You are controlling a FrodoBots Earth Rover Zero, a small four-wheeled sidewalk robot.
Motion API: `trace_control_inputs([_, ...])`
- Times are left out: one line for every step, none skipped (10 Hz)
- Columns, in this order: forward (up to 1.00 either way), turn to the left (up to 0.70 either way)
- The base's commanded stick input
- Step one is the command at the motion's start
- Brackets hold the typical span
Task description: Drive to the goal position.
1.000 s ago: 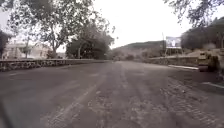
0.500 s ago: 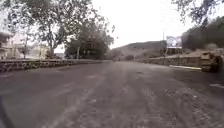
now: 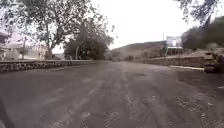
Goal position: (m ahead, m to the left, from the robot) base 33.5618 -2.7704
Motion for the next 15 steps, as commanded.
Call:
trace_control_inputs([0.7,0.0])
trace_control_inputs([0.7,0.0])
trace_control_inputs([0.7,0.0])
trace_control_inputs([0.7,0.0])
trace_control_inputs([0.7,0.0])
trace_control_inputs([0.7,0.0])
trace_control_inputs([0.7,0.0])
trace_control_inputs([0.7,0.0])
trace_control_inputs([0.7,0.0])
trace_control_inputs([0.7,0.0])
trace_control_inputs([0.7,0.0])
trace_control_inputs([0.7,0.0])
trace_control_inputs([0.7,0.0])
trace_control_inputs([0.7,0.0])
trace_control_inputs([0.7,0.0])
